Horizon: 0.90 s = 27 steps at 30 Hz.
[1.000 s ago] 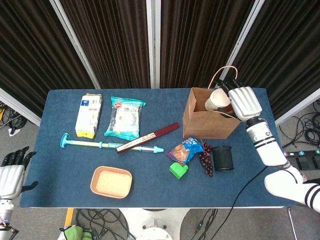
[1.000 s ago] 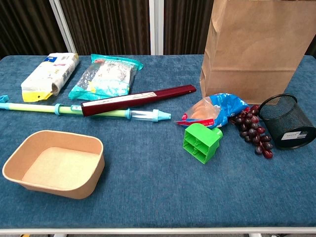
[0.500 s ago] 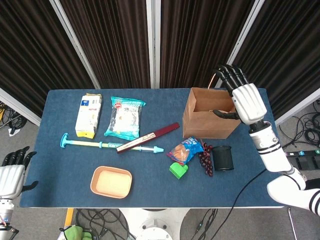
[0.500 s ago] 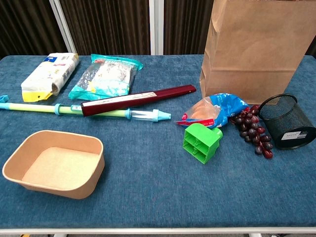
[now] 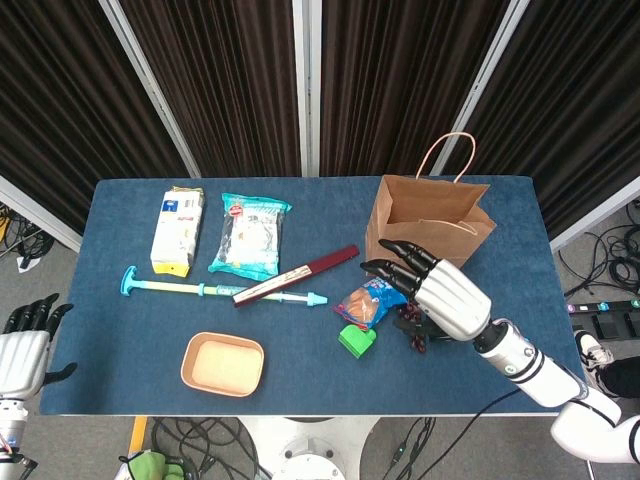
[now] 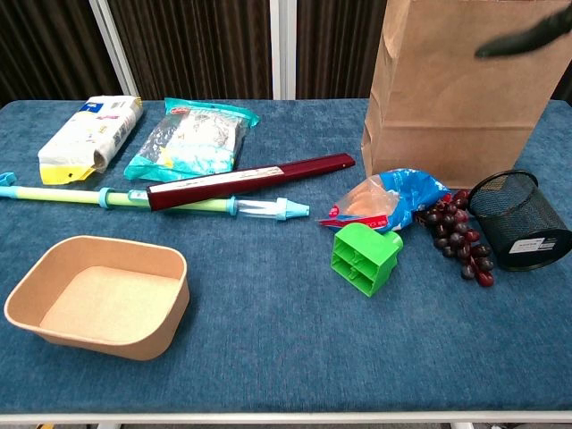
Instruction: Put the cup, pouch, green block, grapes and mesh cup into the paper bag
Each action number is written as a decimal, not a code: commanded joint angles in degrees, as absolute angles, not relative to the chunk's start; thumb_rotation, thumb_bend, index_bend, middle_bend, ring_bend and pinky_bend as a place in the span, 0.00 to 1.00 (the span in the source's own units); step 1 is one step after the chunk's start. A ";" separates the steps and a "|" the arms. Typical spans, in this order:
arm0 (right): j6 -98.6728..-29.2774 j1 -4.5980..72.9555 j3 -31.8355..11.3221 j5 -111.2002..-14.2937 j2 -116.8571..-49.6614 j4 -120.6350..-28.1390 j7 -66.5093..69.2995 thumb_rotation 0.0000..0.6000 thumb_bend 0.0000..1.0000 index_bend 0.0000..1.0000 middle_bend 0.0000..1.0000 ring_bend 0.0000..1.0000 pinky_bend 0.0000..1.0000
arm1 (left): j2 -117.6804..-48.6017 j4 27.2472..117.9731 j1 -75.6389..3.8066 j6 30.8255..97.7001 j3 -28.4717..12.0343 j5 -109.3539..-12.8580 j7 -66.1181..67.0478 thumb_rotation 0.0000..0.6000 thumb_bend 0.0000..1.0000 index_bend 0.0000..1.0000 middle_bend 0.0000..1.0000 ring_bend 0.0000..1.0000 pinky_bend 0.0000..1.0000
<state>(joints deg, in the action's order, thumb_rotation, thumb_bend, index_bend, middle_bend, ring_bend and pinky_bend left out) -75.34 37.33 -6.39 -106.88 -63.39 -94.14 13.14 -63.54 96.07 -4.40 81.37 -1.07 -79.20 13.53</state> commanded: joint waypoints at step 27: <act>-43.12 46.69 -3.59 -85.79 -85.34 -75.02 -7.81 1.00 0.02 0.11 0.22 0.05 0.20 | -64.02 93.66 -3.86 80.46 -0.70 -79.04 9.48 1.00 0.00 0.24 0.20 0.14 0.15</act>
<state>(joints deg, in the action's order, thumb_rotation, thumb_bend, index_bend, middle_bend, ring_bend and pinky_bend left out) -43.37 46.59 -3.68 -86.11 -85.00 -75.34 -7.61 -64.03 93.67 -3.84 80.49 -0.69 -79.05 9.50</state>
